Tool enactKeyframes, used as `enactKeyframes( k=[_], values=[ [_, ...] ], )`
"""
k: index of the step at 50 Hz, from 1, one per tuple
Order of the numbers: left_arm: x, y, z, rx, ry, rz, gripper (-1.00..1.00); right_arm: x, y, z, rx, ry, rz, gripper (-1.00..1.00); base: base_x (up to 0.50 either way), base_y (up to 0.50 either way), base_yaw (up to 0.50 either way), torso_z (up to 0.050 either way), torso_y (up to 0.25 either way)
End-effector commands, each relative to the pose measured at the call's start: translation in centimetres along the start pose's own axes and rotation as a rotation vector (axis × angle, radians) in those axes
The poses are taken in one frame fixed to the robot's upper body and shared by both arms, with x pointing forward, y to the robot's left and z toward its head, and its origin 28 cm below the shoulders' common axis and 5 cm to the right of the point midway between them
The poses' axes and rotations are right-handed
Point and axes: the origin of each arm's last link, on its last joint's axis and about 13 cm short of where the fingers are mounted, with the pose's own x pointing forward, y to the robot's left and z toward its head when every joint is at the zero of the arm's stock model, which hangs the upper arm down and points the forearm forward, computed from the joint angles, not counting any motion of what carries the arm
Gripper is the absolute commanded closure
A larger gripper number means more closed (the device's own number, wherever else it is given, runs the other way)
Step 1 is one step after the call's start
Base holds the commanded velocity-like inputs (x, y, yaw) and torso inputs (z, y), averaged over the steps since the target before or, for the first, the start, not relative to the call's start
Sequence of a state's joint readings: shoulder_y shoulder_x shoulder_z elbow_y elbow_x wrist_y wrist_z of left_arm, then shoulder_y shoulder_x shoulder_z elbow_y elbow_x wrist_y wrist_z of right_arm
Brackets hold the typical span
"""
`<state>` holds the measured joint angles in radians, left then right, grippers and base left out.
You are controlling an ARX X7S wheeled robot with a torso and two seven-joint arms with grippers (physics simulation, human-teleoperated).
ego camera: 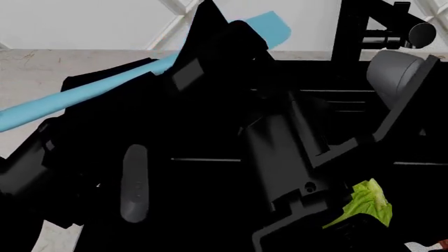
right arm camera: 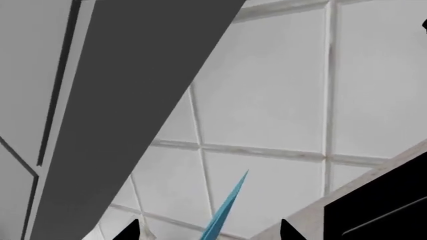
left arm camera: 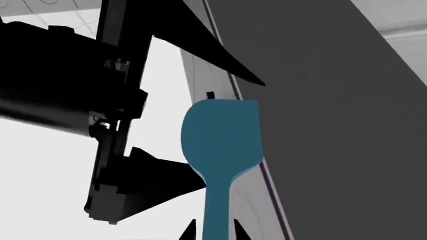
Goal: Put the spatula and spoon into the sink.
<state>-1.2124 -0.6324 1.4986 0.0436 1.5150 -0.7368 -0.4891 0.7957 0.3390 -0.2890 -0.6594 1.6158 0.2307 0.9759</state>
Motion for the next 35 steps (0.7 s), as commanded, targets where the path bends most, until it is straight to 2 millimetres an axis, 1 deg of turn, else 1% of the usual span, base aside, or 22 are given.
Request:
enactKeyframes(
  k=[1, 10, 16, 20, 29, 31, 32, 35],
  values=[
    [0.4, 0.3, 0.4, -0.022, 0.002, 0.016, 1.00, 0.6, -0.4, -0.4, 0.020, 0.026, 0.003, -1.00, 0.00, 0.00, 0.00, 0.000, 0.000],
    [0.7, 0.7, 0.5, -0.030, 0.003, 0.028, 1.00, 1.5, -0.8, -0.6, 0.049, 0.045, 0.004, -1.00, 0.00, 0.00, 0.00, 0.000, 0.000],
    [0.9, 0.9, 0.6, -0.036, 0.004, 0.039, 1.00, 2.2, -0.5, -0.5, 0.057, 0.058, 0.015, -1.00, 0.00, 0.00, 0.00, 0.000, 0.000],
    [1.0, 1.0, 0.9, -0.042, 0.002, 0.041, 1.00, 2.3, -0.8, -0.8, 0.062, 0.067, 0.020, -1.00, 0.00, 0.00, 0.00, 0.000, 0.000],
    [1.1, 1.3, 1.2, -0.052, 0.005, 0.050, 1.00, 2.8, -0.4, -0.9, 0.076, 0.086, 0.028, -1.00, 0.00, 0.00, 0.00, 0.000, 0.000],
    [1.1, 1.4, 1.2, -0.054, 0.006, 0.053, 1.00, 2.9, -0.4, -0.9, 0.094, 0.090, 0.026, -1.00, 0.00, 0.00, 0.00, 0.000, 0.000],
    [1.2, 1.5, 1.2, -0.052, 0.008, 0.058, 1.00, 3.0, -0.8, -1.1, 0.103, 0.090, 0.022, -1.00, 0.00, 0.00, 0.00, 0.000, 0.000],
    [1.3, 1.7, 1.0, -0.051, 0.012, 0.067, 1.00, 3.4, -0.8, -1.1, 0.118, 0.098, 0.024, -1.00, 0.00, 0.00, 0.00, 0.000, 0.000]
  ],
)
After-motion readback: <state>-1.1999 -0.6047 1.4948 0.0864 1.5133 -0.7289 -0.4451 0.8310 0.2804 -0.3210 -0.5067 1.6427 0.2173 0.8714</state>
